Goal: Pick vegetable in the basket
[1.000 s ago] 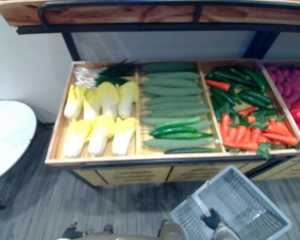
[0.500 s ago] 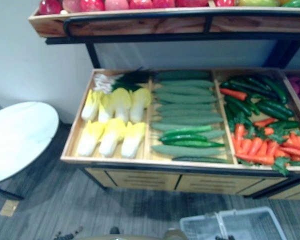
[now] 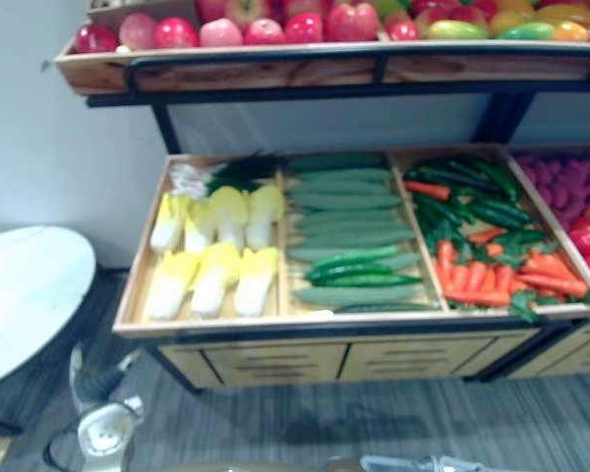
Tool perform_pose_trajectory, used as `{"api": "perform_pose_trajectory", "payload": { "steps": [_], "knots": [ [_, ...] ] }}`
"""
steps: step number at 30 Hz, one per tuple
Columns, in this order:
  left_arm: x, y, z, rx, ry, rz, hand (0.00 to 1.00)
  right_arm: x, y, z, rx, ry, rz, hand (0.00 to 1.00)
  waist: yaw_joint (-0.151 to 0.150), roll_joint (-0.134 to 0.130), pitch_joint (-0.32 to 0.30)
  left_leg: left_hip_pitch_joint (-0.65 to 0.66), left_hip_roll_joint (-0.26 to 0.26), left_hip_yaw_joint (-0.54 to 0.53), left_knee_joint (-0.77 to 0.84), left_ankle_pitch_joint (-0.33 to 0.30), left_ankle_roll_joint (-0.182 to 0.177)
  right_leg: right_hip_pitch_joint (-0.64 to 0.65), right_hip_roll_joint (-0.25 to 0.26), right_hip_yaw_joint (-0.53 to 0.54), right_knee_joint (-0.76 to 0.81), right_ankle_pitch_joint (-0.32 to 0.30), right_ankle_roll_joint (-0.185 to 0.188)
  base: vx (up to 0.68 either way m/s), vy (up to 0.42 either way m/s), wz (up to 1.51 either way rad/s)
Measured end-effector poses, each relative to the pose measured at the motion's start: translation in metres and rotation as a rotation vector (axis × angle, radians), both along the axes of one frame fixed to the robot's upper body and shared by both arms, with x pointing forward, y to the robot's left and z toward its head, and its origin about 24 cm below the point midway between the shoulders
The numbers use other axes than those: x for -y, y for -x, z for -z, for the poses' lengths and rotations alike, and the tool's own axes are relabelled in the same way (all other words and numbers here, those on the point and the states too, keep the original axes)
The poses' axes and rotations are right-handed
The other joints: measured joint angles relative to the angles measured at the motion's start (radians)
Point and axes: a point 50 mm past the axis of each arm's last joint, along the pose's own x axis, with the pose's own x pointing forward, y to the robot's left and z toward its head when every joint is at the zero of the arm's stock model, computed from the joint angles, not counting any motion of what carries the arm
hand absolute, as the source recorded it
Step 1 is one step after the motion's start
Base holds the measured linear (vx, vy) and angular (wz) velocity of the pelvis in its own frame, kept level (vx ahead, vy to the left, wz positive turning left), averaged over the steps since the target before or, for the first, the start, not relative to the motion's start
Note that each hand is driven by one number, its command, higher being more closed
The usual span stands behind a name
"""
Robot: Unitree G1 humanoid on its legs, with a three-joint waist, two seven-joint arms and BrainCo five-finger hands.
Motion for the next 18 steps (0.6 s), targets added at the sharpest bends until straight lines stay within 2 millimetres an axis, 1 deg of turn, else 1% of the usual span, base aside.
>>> {"api": "perform_pose_trajectory", "payload": {
  "steps": [2,4,8,9,11,13,18],
  "knots": [
    [0.009,-0.014,-0.014,0.058,-0.041,0.058,0.00,-0.002,0.001,0.000,-0.006,-0.004,-0.018,1.00,0.000,0.001,-0.003,0.013,0.006,0.016,0.000,-0.005,-0.006,0.001,0.007,0.008,-0.002,0.006,-0.002,0.09,-0.009,-0.17],
    [0.011,-0.020,-0.018,0.069,-0.068,0.080,0.00,-0.003,0.000,0.001,-0.007,-0.008,-0.030,1.00,-0.001,0.000,-0.006,0.015,0.010,0.021,0.000,-0.007,-0.011,0.003,0.013,0.013,-0.010,0.006,-0.003,0.11,-0.010,-0.12],
    [0.018,-0.030,-0.024,0.097,-0.072,0.114,0.00,-0.006,-0.002,0.002,-0.009,-0.016,-0.053,1.00,0.000,0.001,-0.010,0.029,0.015,0.025,0.005,-0.005,-0.009,0.017,0.017,0.013,-0.017,0.007,-0.003,0.12,-0.004,-0.02],
    [0.019,-0.031,-0.024,0.100,-0.074,0.115,0.00,-0.007,-0.002,0.002,-0.009,-0.018,-0.055,1.00,0.000,-0.005,-0.011,0.033,0.017,0.032,0.005,-0.007,-0.011,0.018,0.019,0.017,-0.018,0.007,-0.003,0.12,0.005,-0.11],
    [0.016,-0.032,-0.026,0.107,-0.090,0.102,0.00,-0.009,-0.008,0.002,0.001,-0.022,-0.074,1.00,-0.001,-0.003,-0.015,0.036,0.019,0.049,0.005,-0.009,-0.013,0.017,0.024,0.029,-0.027,0.007,-0.003,0.07,0.003,-0.18],
    [0.013,-0.037,-0.026,0.105,-0.103,0.094,0.00,-0.010,-0.011,0.003,0.003,-0.026,-0.087,1.00,0.000,-0.005,-0.015,0.037,0.023,0.060,0.005,-0.010,-0.015,0.017,0.030,0.040,-0.032,0.011,-0.006,0.06,-0.003,-0.16],
    [-0.002,-0.039,-0.011,0.018,-0.110,0.012,0.00,-0.012,-0.016,0.003,0.011,-0.029,-0.104,1.00,-0.003,-0.005,-0.015,0.049,0.031,0.085,0.005,-0.016,-0.023,0.016,0.041,0.057,-0.037,0.013,-0.007,0.02,-0.007,-0.13]
  ]
}}
